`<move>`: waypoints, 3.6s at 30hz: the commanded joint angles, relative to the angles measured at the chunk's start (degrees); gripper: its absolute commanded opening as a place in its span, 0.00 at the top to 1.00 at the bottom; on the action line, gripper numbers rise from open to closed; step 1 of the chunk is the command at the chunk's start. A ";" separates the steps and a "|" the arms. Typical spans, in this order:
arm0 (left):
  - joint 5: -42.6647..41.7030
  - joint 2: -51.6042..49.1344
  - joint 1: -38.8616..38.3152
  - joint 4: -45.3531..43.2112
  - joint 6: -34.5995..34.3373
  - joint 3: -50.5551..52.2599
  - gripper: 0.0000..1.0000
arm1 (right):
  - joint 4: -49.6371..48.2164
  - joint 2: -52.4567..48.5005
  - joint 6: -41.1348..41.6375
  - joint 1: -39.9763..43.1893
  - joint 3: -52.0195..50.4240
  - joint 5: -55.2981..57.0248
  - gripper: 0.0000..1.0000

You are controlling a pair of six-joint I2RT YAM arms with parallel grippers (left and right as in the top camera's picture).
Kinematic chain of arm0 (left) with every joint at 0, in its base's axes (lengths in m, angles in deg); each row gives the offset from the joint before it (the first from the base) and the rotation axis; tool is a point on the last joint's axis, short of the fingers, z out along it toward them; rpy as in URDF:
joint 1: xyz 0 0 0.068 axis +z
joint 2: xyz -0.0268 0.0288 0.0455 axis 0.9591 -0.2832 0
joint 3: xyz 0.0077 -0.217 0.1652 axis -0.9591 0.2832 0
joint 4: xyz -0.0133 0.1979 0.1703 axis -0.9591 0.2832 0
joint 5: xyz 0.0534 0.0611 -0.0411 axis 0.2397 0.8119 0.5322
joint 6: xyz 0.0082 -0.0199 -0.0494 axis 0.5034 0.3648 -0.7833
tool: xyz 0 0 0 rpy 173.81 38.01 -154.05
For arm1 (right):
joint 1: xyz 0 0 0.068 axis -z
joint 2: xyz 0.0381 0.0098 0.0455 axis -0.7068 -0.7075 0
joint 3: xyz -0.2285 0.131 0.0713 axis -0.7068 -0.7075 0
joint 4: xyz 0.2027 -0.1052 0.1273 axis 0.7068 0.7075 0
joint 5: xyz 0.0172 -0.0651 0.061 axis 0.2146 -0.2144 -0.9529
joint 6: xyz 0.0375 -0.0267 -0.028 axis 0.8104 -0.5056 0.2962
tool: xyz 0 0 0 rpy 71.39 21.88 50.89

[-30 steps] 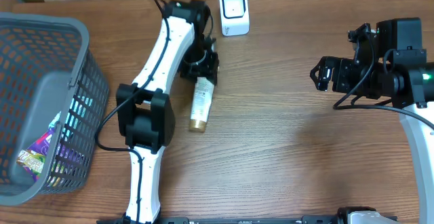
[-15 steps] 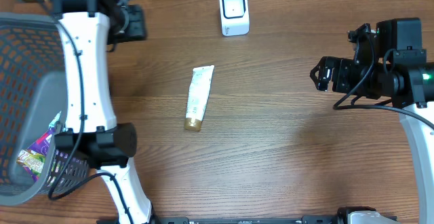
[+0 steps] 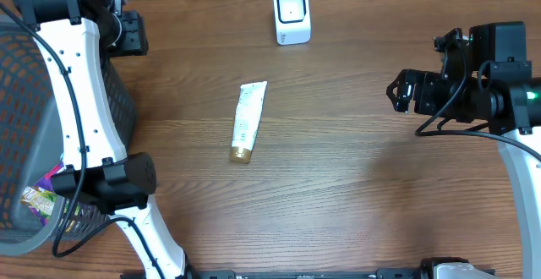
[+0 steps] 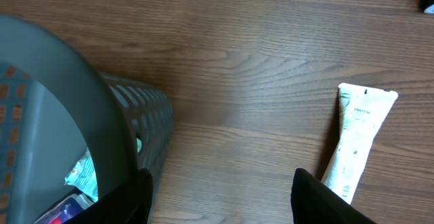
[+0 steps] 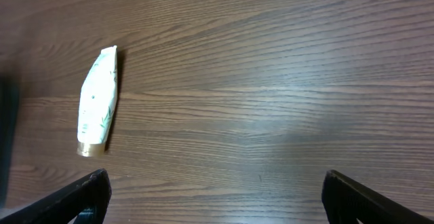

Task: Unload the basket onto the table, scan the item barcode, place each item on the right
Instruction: 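Reach the left gripper into the basket and grasp the mint-green wipes pack, then carry the green wipes pack out and drop it right of the tube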

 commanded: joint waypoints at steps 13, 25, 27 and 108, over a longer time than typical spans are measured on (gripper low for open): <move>-4.24 3.67 4.85 -2.34 -0.13 -4.87 0.35 | -0.24 -0.11 0.00 -0.15 1.38 -0.35 0.00; 0.66 13.31 30.01 -0.94 -16.90 8.87 0.00 | 0.24 -0.11 -0.02 -0.15 1.38 -0.57 0.00; 0.04 13.31 31.30 -5.14 -12.02 14.29 0.02 | -0.07 -0.17 0.00 -0.15 1.38 -0.57 0.00; -7.61 19.06 29.77 -34.58 2.14 32.17 0.96 | -2.34 -1.14 1.27 -0.17 1.38 -1.40 0.00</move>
